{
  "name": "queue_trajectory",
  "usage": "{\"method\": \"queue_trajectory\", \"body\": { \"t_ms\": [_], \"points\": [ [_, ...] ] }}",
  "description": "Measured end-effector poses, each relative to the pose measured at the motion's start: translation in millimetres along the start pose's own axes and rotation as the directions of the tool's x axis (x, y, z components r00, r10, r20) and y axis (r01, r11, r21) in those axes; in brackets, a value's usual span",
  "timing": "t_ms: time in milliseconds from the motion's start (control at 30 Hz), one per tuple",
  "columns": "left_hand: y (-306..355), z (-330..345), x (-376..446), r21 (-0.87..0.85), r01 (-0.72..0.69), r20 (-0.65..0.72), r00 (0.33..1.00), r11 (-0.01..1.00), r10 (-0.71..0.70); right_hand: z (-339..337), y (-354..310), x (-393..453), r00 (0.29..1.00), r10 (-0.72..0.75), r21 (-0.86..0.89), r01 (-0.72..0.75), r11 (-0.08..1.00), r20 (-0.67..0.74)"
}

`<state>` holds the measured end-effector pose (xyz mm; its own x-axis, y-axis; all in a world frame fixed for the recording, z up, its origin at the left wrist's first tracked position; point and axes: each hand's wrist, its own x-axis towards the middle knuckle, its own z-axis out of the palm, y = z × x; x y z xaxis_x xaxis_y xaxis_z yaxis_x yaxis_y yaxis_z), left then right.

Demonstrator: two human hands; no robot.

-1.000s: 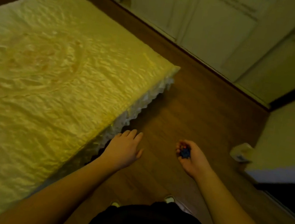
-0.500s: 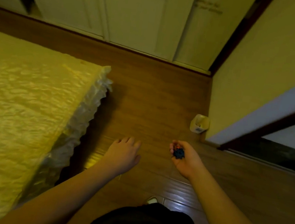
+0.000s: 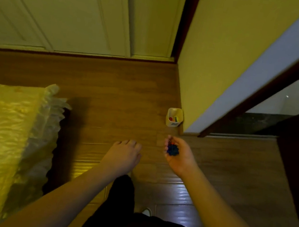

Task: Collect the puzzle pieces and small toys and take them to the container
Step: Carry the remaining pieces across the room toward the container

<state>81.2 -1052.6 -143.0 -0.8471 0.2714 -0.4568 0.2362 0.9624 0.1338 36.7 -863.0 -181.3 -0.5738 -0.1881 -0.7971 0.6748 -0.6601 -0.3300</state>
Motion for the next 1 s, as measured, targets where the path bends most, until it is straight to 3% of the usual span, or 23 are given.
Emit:
{"method": "queue_trajectory", "body": {
  "t_ms": [200,433,567,833,1000],
  "points": [
    [-21.0,-42.2,104.8,-0.039,-0.096,-0.014,0.995,0.995,0.095,23.9,-54.5,52.1,0.999,-0.051,0.116,0.053,0.992,-0.015],
    [-41.5,-74.4,227.3,-0.016,-0.224,-0.021,0.974,0.974,0.224,62.6,-113.6,146.1,0.972,-0.222,0.129,0.230,0.964,-0.073],
    [-51.7,-76.4,281.2,-0.031,-0.212,0.034,0.976,0.977,0.213,59.7,-139.6,191.7,0.961,-0.258,0.158,0.271,0.950,-0.098],
    [-49.7,-15.9,391.1,-0.045,-0.230,0.045,0.972,0.972,0.232,5.7,-168.0,324.8,0.948,-0.274,0.087,0.290,0.953,-0.159],
    [-46.5,58.4,468.2,-0.086,-0.212,0.014,0.977,0.974,0.214,-53.7,-166.7,421.3,0.929,-0.278,-0.110,0.258,0.960,-0.242]
  ]
}}
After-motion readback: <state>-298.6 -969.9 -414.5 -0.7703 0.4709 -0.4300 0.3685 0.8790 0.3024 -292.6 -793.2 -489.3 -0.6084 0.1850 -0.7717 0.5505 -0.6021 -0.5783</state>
